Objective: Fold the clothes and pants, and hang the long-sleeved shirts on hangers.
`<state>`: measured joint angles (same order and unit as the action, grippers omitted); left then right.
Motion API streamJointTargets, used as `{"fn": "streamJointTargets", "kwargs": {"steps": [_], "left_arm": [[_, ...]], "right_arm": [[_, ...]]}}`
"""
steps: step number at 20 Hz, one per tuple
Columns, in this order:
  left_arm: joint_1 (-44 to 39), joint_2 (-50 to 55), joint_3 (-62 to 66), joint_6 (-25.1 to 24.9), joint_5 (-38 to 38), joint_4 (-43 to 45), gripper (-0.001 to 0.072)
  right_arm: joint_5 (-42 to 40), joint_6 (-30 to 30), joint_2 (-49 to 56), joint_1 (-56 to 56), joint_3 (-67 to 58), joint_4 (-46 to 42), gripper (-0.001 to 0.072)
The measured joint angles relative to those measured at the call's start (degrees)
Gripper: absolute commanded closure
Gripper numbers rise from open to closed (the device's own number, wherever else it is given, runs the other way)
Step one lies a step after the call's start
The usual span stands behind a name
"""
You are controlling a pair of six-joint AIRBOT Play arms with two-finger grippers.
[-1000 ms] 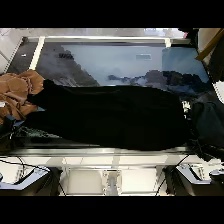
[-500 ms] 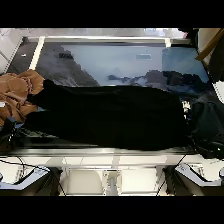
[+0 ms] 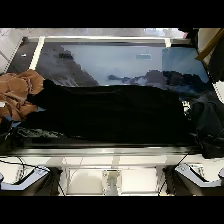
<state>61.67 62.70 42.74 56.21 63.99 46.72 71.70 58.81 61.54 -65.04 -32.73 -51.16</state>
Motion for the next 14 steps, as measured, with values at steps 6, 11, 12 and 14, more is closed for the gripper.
{"fn": "streamJointTargets", "kwargs": {"steps": [6, 11, 12, 14], "left_arm": [[-9.35, -1.79, 7.69, 5.42, -2.32, 4.44, 0.0701], [-24.94, 4.83, 17.62, 22.25, -13.86, 20.63, 0.0701], [-27.21, 7.28, 20.44, 24.9, -14.99, 23.39, 0.0701], [-31.21, 12.9, 26.29, 28.81, -16.55, 27.71, 0.0701]], "right_arm": [[8.0, 4.7, -5.51, 5.9, -11.72, 4.35, 0.0697], [-2.62, 13.97, -0.66, 18.53, -20.61, 3.72, 0.0697], [-4.2, 15.54, 1.36, 20.41, -22.4, 3.32, 0.0697], [-7.19, 18.12, 6.43, 24.17, -25.92, 2.67, 0.0696]]}}
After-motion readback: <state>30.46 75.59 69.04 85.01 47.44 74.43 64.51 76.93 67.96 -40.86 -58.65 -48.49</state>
